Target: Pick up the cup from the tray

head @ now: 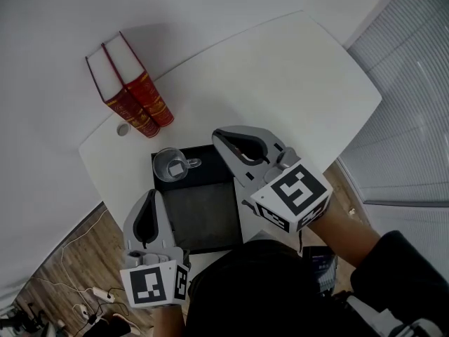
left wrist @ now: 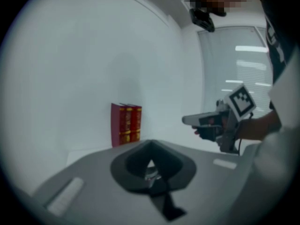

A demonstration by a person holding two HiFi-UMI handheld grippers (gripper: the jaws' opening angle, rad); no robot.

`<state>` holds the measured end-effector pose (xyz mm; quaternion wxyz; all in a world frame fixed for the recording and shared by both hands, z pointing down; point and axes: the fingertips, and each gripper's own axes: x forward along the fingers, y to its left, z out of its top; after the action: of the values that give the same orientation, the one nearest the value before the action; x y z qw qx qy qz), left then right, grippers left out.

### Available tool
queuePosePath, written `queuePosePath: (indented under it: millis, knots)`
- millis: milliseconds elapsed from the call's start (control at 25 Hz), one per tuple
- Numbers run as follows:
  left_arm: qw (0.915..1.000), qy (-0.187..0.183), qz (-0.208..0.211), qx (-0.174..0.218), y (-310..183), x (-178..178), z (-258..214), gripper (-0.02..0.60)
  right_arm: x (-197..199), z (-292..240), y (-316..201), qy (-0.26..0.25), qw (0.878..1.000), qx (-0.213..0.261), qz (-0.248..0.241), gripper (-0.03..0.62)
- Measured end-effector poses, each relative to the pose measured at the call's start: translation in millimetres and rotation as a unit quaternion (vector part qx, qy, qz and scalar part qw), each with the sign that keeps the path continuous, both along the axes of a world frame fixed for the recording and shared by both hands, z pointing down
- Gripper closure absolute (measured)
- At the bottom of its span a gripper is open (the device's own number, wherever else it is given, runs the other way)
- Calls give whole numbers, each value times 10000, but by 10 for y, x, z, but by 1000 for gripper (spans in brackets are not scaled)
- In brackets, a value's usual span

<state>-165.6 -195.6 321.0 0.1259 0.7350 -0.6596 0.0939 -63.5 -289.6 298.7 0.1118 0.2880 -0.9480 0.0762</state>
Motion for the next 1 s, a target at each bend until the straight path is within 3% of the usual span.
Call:
queuePosePath:
  millis: [240,1000]
  knots:
    - [9999,-112,2,-49,-79,8,180,575,-10,90,-120,-36,9999,-116,-48,580]
    - [9982,-172,226,-536,-169,-67,745,367,-200,285,-277,54,9992,-332,-221,580]
